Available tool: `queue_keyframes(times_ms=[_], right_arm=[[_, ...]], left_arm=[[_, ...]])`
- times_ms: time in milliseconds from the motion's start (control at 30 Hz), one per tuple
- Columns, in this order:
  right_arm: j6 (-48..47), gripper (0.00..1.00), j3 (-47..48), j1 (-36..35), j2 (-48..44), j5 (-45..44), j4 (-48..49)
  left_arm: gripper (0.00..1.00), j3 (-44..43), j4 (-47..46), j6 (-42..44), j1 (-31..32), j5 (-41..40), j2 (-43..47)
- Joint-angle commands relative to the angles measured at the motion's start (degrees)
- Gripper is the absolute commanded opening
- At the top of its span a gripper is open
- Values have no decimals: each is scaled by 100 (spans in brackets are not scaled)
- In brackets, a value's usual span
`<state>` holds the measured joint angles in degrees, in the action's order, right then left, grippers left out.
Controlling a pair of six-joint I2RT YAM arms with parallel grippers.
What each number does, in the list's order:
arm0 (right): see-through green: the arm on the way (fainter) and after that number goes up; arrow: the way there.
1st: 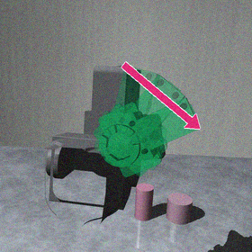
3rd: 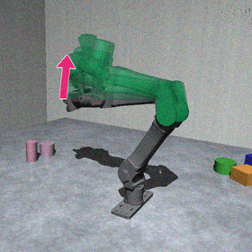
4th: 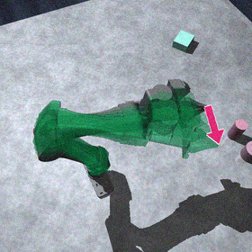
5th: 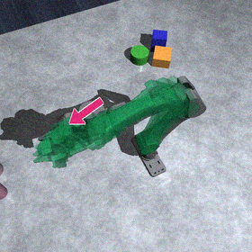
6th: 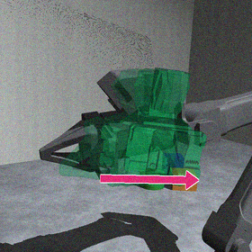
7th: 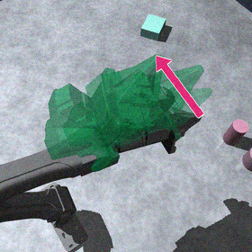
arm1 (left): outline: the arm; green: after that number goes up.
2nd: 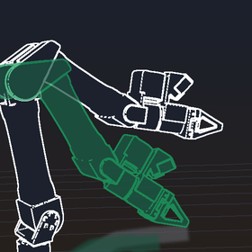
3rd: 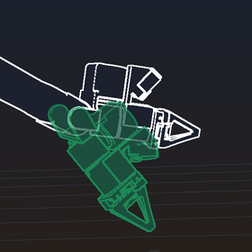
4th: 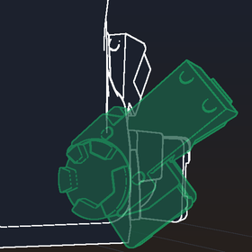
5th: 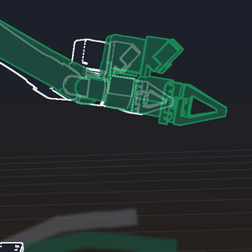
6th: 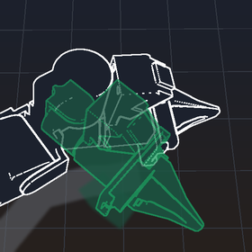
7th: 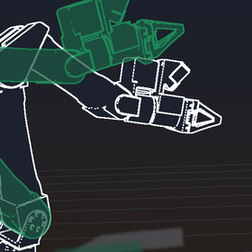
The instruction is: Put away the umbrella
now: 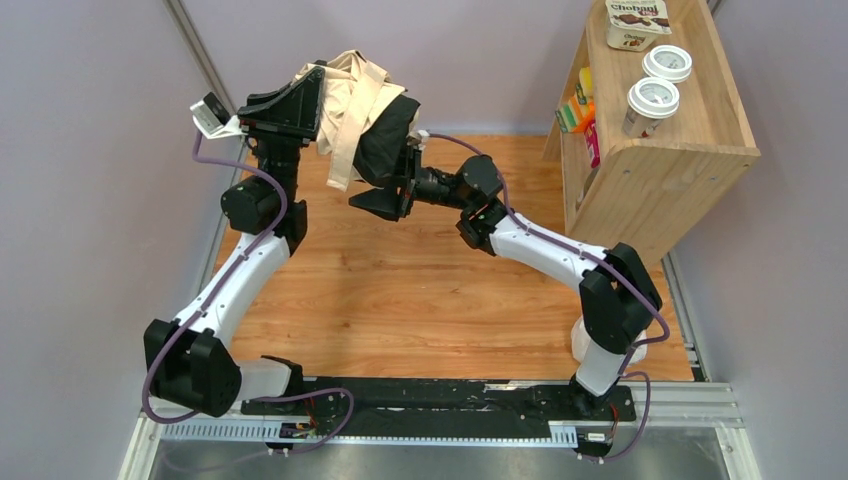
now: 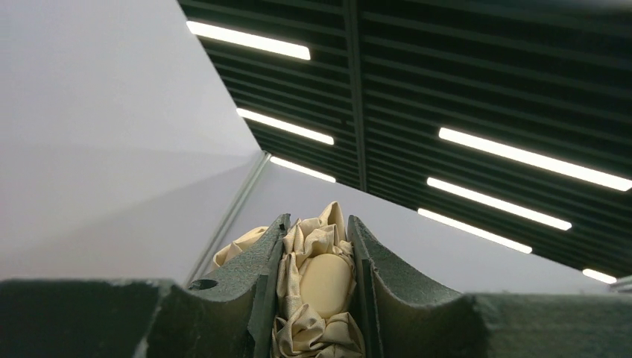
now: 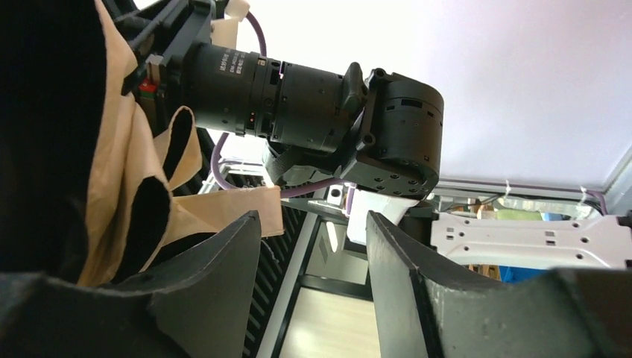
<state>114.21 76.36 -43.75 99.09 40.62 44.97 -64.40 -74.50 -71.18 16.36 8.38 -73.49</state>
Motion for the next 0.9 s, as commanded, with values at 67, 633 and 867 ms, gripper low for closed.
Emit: queue_keyframes(times_ms=[67, 633, 867], right_arm=[[1494, 61, 327, 15, 14, 385, 110], [-7672, 61, -1212, -792, -2385, -2066, -1596], [-8968, 56, -342, -1118, -1973, -2278, -1896]], left_arm=[[0, 393, -979, -643, -19, -1040, 274], [0, 903, -979, -1372, -19, -1594, 415], [0, 1070, -979, -1723, -19, -1726, 529]])
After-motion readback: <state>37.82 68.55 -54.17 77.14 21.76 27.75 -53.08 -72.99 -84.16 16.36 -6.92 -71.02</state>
